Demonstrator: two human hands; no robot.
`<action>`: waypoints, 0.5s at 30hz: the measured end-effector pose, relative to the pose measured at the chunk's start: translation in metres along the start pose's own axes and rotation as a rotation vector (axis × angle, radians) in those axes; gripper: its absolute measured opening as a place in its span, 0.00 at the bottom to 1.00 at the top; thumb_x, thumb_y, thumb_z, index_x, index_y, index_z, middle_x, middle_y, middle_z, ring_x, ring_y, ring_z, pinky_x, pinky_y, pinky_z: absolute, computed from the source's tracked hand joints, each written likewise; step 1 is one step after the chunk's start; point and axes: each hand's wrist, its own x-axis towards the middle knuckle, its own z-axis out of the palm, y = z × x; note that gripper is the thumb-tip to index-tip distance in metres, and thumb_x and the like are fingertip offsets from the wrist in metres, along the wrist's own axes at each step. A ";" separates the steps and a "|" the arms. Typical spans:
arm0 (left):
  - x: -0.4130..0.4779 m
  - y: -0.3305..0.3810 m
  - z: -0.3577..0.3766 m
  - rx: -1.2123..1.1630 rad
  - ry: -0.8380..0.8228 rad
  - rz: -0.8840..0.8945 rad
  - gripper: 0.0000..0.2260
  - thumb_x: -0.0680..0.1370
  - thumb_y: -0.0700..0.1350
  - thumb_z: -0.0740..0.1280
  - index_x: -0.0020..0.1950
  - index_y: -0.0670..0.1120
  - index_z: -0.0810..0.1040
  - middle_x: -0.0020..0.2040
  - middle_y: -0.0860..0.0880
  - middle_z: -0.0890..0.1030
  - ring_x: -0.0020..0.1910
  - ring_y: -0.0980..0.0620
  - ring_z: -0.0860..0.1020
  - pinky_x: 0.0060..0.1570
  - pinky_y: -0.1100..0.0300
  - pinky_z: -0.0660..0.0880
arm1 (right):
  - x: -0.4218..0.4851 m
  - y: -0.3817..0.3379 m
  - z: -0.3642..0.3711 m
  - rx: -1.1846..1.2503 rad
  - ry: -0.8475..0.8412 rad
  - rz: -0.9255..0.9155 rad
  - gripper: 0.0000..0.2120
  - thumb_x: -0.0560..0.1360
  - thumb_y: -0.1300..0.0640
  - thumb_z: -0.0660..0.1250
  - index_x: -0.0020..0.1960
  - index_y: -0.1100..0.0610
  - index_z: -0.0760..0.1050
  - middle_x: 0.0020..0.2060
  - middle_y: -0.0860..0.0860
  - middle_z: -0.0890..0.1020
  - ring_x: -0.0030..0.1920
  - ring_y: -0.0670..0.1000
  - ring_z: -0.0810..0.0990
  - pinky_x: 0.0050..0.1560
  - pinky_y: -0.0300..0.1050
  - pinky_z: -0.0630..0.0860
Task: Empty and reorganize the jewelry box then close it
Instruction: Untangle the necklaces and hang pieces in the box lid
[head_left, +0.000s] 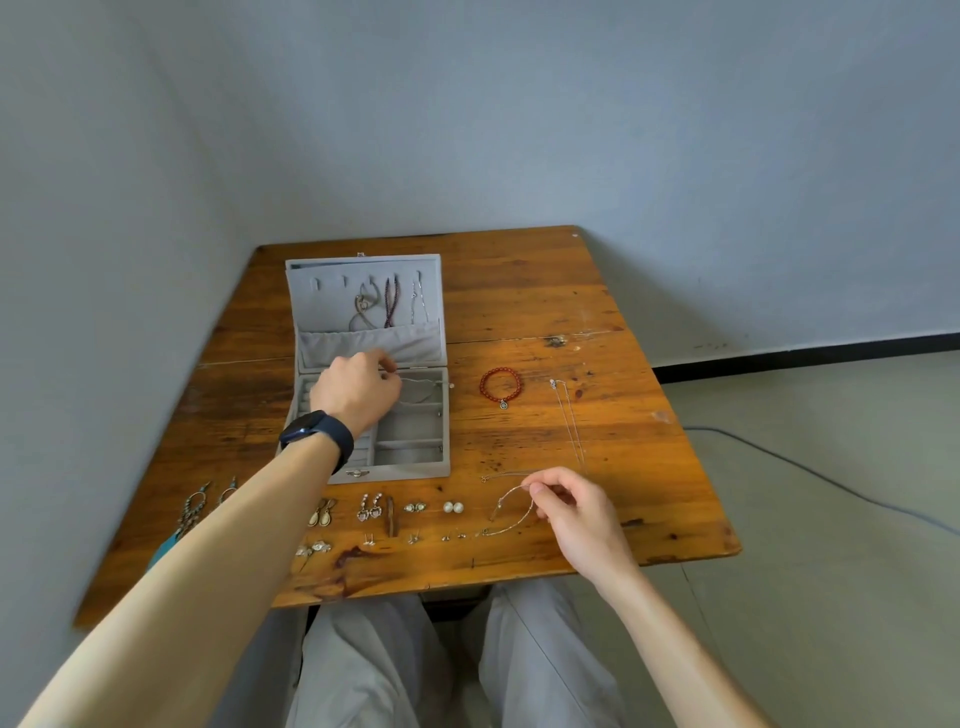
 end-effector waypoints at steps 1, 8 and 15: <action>0.000 -0.002 0.000 -0.003 -0.001 -0.008 0.08 0.77 0.48 0.65 0.55 0.53 0.79 0.47 0.47 0.82 0.41 0.47 0.77 0.36 0.59 0.71 | 0.000 -0.001 0.001 -0.006 0.002 -0.002 0.07 0.80 0.55 0.65 0.49 0.46 0.81 0.44 0.40 0.83 0.46 0.38 0.79 0.46 0.31 0.73; -0.004 -0.010 0.001 0.100 -0.012 -0.003 0.08 0.78 0.47 0.64 0.53 0.52 0.81 0.48 0.45 0.83 0.43 0.42 0.79 0.40 0.55 0.77 | -0.002 -0.004 0.004 -0.046 -0.002 -0.010 0.07 0.81 0.55 0.65 0.50 0.46 0.81 0.46 0.39 0.83 0.49 0.40 0.79 0.48 0.32 0.73; 0.001 -0.009 0.001 0.100 -0.016 0.105 0.08 0.80 0.47 0.64 0.54 0.51 0.82 0.49 0.48 0.84 0.46 0.45 0.81 0.40 0.56 0.76 | -0.001 -0.003 0.007 -0.078 -0.006 -0.014 0.07 0.81 0.55 0.65 0.50 0.45 0.80 0.47 0.37 0.82 0.51 0.33 0.77 0.50 0.31 0.72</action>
